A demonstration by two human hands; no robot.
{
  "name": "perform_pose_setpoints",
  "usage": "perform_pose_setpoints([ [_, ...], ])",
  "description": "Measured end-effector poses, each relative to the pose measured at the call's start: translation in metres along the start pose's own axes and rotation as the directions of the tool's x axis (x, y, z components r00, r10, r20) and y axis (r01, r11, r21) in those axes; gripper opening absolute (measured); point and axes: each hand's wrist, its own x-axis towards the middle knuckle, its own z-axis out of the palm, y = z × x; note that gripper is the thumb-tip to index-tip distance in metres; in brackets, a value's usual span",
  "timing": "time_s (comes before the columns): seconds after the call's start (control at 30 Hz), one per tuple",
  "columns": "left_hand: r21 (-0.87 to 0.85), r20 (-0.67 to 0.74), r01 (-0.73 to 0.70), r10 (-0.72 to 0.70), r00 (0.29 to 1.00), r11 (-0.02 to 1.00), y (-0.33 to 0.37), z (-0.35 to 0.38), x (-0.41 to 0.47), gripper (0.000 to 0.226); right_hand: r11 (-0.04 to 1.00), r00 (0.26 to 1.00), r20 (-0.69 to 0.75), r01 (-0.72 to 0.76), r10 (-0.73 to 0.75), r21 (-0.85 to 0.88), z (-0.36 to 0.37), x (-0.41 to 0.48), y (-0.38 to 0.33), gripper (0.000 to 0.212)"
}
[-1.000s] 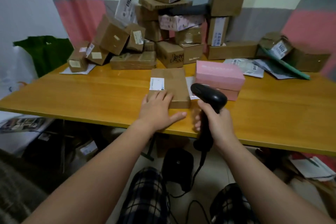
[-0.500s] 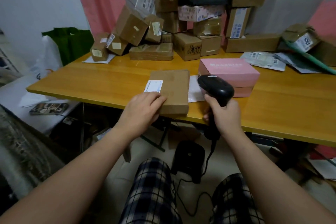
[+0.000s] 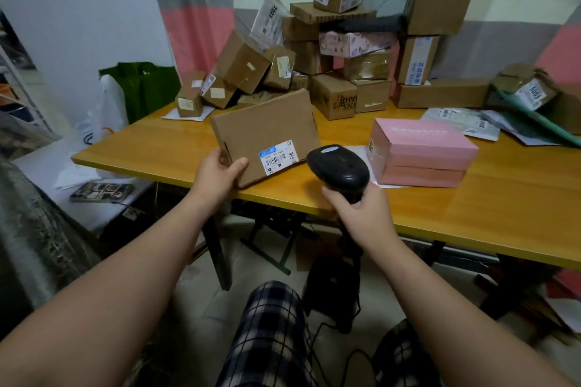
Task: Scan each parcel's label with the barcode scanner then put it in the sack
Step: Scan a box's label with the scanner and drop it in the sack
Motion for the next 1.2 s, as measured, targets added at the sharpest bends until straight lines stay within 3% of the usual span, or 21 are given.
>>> perform_pose_setpoints([
  [0.23, 0.051, -0.021, 0.031, -0.03, 0.999, 0.998, -0.004, -0.003, 0.003, 0.063, 0.993, 0.993, 0.085, -0.068, 0.076, -0.093, 0.019, -0.013, 0.006, 0.021],
  [0.5, 0.13, -0.033, -0.026, 0.031, 0.999, 0.991, -0.011, -0.001, 0.004, 0.068, 0.989, 0.992, 0.102, -0.061, 0.075, -0.135, 0.014, -0.019, 0.003, 0.022],
  [0.87, 0.098, -0.05, -0.017, 0.022, 0.999, 0.995, -0.01, 0.0, 0.001, 0.064, 0.992, 0.991, 0.113, -0.056, 0.069, -0.113, 0.016, -0.02, -0.001, 0.016],
  [1.0, -0.037, -0.126, -0.045, 0.04, 0.991, 0.998, -0.019, -0.014, -0.014, 0.052, 0.997, 0.984, 0.172, -0.032, 0.043, -0.068, 0.029, -0.017, -0.006, 0.018],
  [1.2, -0.092, -0.367, -0.055, 0.018, 0.93, 0.994, -0.066, -0.083, -0.082, 0.041, 0.999, 0.906, 0.421, 0.029, -0.035, 0.02, 0.095, -0.022, -0.024, 0.022],
])
